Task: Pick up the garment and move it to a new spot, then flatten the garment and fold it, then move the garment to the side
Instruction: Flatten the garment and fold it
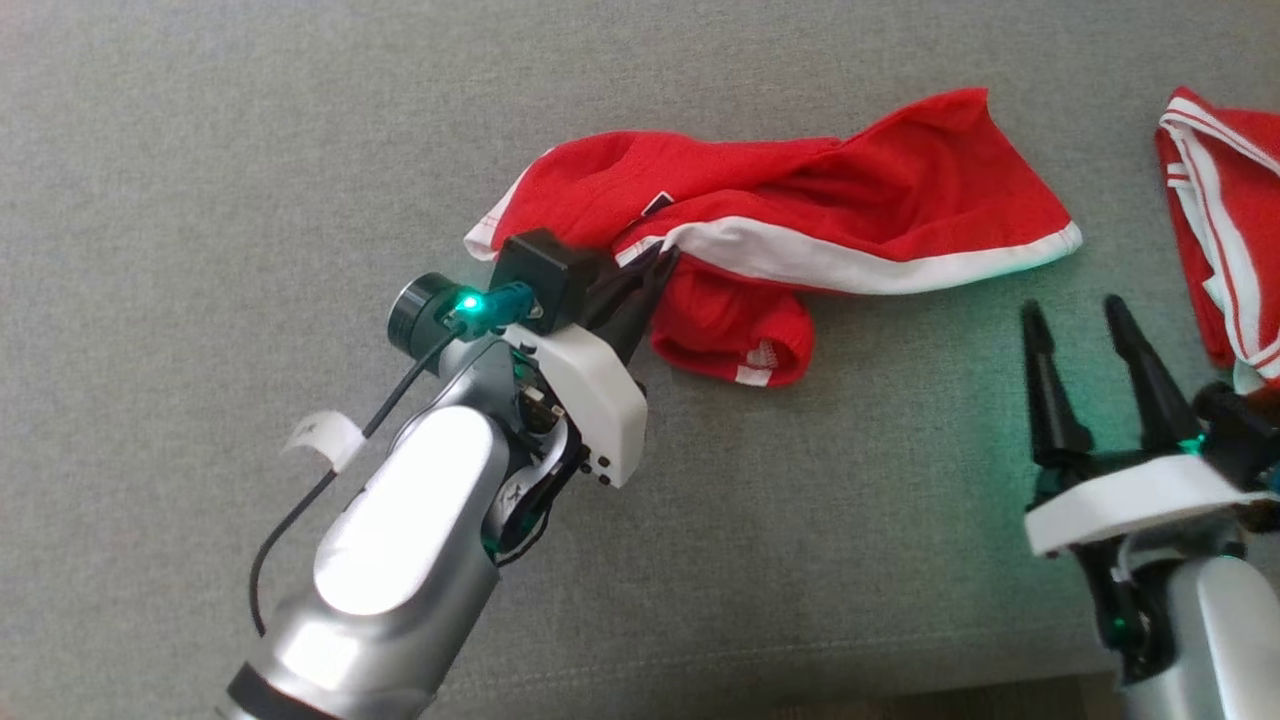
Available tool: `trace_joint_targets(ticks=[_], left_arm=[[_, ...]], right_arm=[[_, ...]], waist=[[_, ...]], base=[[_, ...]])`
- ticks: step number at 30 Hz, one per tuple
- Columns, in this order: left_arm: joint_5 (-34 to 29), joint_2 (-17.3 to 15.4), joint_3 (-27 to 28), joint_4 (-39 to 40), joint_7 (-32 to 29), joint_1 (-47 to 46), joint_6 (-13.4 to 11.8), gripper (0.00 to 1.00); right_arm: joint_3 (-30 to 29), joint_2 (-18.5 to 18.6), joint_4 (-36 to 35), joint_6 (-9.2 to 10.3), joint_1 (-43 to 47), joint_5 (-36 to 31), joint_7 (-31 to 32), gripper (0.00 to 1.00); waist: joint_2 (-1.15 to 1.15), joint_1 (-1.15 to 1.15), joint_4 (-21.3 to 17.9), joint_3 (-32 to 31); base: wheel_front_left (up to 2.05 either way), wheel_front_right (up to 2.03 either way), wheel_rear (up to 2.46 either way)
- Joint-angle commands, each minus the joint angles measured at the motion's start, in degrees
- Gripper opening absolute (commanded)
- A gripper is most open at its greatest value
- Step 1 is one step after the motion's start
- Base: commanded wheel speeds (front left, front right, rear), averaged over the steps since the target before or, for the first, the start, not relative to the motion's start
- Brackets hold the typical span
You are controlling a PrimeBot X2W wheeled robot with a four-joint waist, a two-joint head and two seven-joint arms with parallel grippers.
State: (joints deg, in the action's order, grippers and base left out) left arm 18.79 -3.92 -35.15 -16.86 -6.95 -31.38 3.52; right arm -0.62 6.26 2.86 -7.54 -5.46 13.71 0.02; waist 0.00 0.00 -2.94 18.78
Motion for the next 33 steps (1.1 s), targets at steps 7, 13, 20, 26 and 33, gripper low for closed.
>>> trace_joint_targets(ticks=[7, 13, 20, 26, 33], left_arm=[[-0.7, -1.32, 0.78, 3.42, 0.76, -3.01, -0.58, 0.0], [-1.11, -1.41, 0.04, 4.27, 0.92, -3.95, -0.52, 0.0], [-0.96, -1.14, -0.9, 4.0, 0.96, -4.84, -0.31, 0.0], [-0.98, -1.12, -1.29, 3.66, 1.47, -5.06, -0.55, 0.0], [-2.08, -2.49, -1.27, 4.74, 4.12, -4.4, -1.52, 0.0]], right_arm=[[-2.17, 3.51, 5.09, 0.05, -4.89, 1.26, -0.45, 1.0], [-2.56, 5.51, 12.29, 0.05, -11.91, 2.5, -1.14, 1.0], [0.38, 6.7, 21.46, 0.05, -17.02, 3.71, 0.01, 1.0], [2.65, 6.94, 27.2, 0.05, -19.05, 5.08, 0.36, 0.0], [3.03, 7.03, 24.51, 0.05, -17.62, 6.57, -2.31, 0.0]], waist=[[0.0, 0.0, 0.69, 2.09], [0.0, 0.0, 1.66, 4.58], [0.0, 0.0, 3.09, 5.9], [0.0, 0.0, 3.35, 5.97], [0.0, 0.0, 2.93, 3.8]], base=[[0.0, 0.0, 0.0], [0.0, 0.0, 0.0], [0.0, 0.0, 0.0], [0.0, 0.0, 0.0], [0.0, 0.0, 0.0]])
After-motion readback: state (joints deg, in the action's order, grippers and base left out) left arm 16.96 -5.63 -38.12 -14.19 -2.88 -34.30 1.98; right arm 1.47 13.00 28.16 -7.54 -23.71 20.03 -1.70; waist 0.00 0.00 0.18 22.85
